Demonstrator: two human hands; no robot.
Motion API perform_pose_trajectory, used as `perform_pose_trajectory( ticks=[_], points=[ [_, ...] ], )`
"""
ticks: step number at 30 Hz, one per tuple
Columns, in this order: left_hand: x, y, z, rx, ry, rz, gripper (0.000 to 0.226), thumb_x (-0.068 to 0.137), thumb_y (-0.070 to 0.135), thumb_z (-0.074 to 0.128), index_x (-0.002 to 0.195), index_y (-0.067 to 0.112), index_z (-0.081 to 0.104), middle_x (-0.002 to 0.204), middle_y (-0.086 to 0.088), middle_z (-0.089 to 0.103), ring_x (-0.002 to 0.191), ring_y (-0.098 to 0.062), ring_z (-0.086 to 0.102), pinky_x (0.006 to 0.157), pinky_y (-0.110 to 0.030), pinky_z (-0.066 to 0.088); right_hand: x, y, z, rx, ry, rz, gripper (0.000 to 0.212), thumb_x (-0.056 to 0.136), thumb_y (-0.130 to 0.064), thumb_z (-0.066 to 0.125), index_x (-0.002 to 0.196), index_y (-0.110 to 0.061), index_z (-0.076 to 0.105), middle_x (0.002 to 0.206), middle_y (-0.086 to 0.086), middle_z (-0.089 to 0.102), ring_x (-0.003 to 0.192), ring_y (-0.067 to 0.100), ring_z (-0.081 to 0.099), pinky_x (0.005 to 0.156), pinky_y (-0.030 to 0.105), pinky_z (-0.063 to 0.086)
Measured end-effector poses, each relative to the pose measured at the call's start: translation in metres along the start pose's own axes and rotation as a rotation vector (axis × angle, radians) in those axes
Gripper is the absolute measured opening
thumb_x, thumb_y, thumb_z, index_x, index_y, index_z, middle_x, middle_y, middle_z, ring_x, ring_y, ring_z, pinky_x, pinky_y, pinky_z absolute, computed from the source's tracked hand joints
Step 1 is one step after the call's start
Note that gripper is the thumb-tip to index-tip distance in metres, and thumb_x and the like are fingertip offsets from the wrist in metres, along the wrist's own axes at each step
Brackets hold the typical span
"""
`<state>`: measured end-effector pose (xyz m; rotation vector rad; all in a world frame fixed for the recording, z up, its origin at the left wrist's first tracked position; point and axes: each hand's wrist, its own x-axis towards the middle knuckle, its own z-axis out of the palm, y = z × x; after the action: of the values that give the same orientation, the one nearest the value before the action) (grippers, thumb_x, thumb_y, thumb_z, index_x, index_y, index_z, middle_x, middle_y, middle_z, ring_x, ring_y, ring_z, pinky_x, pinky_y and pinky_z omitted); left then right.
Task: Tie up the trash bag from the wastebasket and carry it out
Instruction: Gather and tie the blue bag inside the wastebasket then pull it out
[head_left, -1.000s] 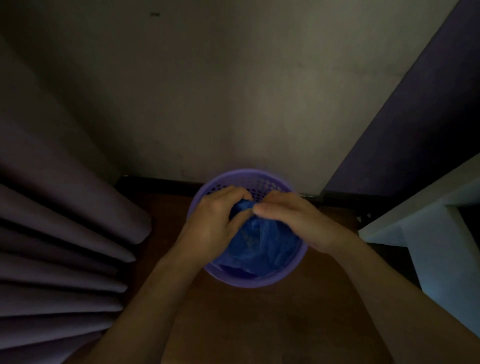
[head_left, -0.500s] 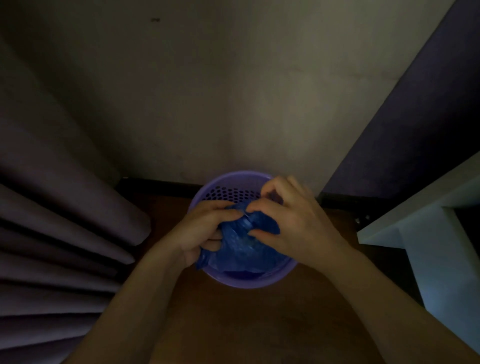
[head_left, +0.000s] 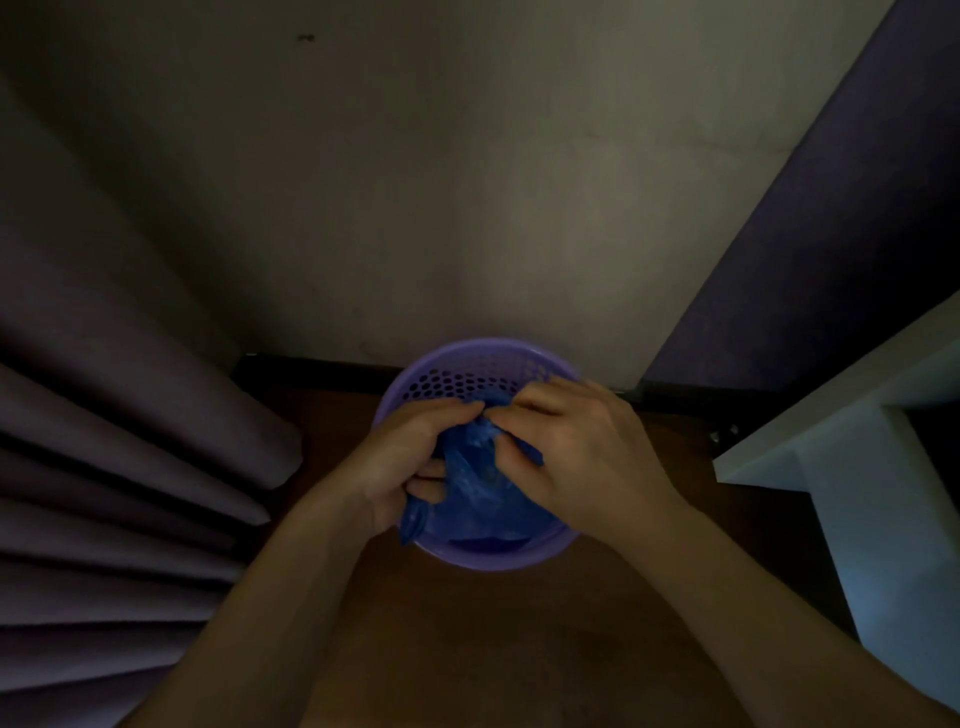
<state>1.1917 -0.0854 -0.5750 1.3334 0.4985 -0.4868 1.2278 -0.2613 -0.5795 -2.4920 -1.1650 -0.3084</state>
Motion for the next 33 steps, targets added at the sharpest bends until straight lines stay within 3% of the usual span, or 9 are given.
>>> perform_pose_trajectory(
  ticks=[6, 8, 10, 13, 16, 19, 24, 27, 33],
  points=[
    [-0.001, 0.000, 0.004, 0.034, 0.037, 0.065, 0.024, 0.096, 0.034, 0.058, 0.074, 0.026, 0.064, 0.052, 0.008, 0.052, 0.037, -0.003, 0.038, 0.035, -0.018, 0.022, 0.002, -0.009, -0.002, 0.209, 0.096, 0.099, 0.018, 0.094, -0.027, 0.052, 0.086, -0.015, 0.063, 0.085, -0.002, 0.058, 0.076, 0.013, 0.054, 0.065, 0.029, 0.047],
    [-0.002, 0.001, 0.007, 0.072, 0.082, 0.110, 0.020, 0.097, 0.034, 0.056, 0.080, 0.026, 0.064, 0.053, 0.004, 0.057, 0.035, -0.008, 0.051, 0.033, -0.016, 0.029, 0.004, -0.009, -0.002, 0.408, 0.073, 0.190, 0.022, 0.096, -0.029, 0.050, 0.078, -0.017, 0.054, 0.080, -0.004, 0.050, 0.072, 0.011, 0.049, 0.065, 0.026, 0.042],
    [0.000, 0.000, 0.007, 0.108, 0.113, 0.154, 0.015, 0.097, 0.032, 0.057, 0.085, 0.025, 0.063, 0.066, -0.008, 0.064, 0.060, -0.014, 0.069, 0.036, -0.014, 0.039, 0.007, -0.008, -0.004, 0.652, 0.031, 0.315, 0.030, 0.098, -0.025, 0.053, 0.072, -0.011, 0.052, 0.071, -0.002, 0.048, 0.065, 0.010, 0.049, 0.064, 0.022, 0.040],
    [0.004, -0.003, -0.005, 0.204, 0.064, 0.203, 0.013, 0.092, 0.031, 0.065, 0.096, 0.018, 0.064, 0.069, 0.010, 0.064, 0.054, 0.004, 0.060, 0.046, -0.014, 0.045, 0.012, -0.003, -0.012, 1.041, 0.120, 0.610, 0.039, 0.100, -0.020, 0.054, 0.064, -0.007, 0.051, 0.061, 0.002, 0.048, 0.065, 0.008, 0.053, 0.069, 0.015, 0.043],
    [0.004, -0.004, -0.024, 0.299, -0.052, 0.182, 0.033, 0.080, 0.034, 0.077, 0.102, 0.014, 0.064, 0.071, 0.007, 0.060, 0.061, -0.004, 0.054, 0.053, -0.019, 0.043, 0.012, 0.006, -0.018, 1.299, 0.223, 0.791, 0.044, 0.097, -0.023, 0.058, 0.056, -0.014, 0.048, 0.058, 0.003, 0.047, 0.072, 0.021, 0.053, 0.079, 0.029, 0.045],
    [0.002, -0.006, -0.034, 0.334, -0.126, 0.212, 0.026, 0.078, 0.029, 0.070, 0.089, 0.008, 0.060, 0.072, -0.002, 0.056, 0.058, -0.009, 0.046, 0.051, -0.020, 0.040, 0.010, 0.012, -0.021, 1.433, 0.245, 0.862, 0.040, 0.095, -0.023, 0.063, 0.057, -0.015, 0.053, 0.064, 0.007, 0.049, 0.073, 0.025, 0.047, 0.083, 0.037, 0.041],
    [-0.001, -0.003, -0.038, 0.332, -0.024, 0.319, 0.017, 0.095, 0.018, 0.057, 0.087, 0.005, 0.064, 0.058, 0.001, 0.046, 0.052, -0.009, 0.041, 0.048, -0.018, 0.038, 0.013, 0.024, -0.025, 1.502, 0.260, 0.864, 0.023, 0.096, -0.011, 0.059, 0.075, -0.005, 0.067, 0.053, 0.000, 0.043, 0.055, 0.012, 0.043, 0.061, 0.023, 0.041],
    [-0.001, -0.001, -0.038, 0.343, 0.035, 0.418, 0.020, 0.098, 0.009, 0.052, 0.081, 0.003, 0.061, 0.052, 0.004, 0.054, 0.047, -0.006, 0.045, 0.046, -0.016, 0.038, 0.012, 0.030, -0.027, 1.164, 0.205, 0.723, 0.026, 0.100, -0.008, 0.053, 0.077, -0.004, 0.063, 0.050, -0.005, 0.051, 0.039, 0.009, 0.041, 0.044, 0.020, 0.037],
    [0.011, -0.005, -0.039, 0.277, 0.214, 0.475, 0.011, 0.097, 0.011, 0.056, 0.087, 0.007, 0.055, 0.069, -0.001, 0.067, 0.052, -0.009, 0.056, 0.045, -0.019, 0.042, 0.014, 0.029, -0.021, 1.108, 0.268, 0.709, 0.028, 0.097, -0.009, 0.059, 0.073, 0.006, 0.060, 0.039, -0.007, 0.039, 0.039, 0.013, 0.043, 0.047, 0.023, 0.043]
  ],
)
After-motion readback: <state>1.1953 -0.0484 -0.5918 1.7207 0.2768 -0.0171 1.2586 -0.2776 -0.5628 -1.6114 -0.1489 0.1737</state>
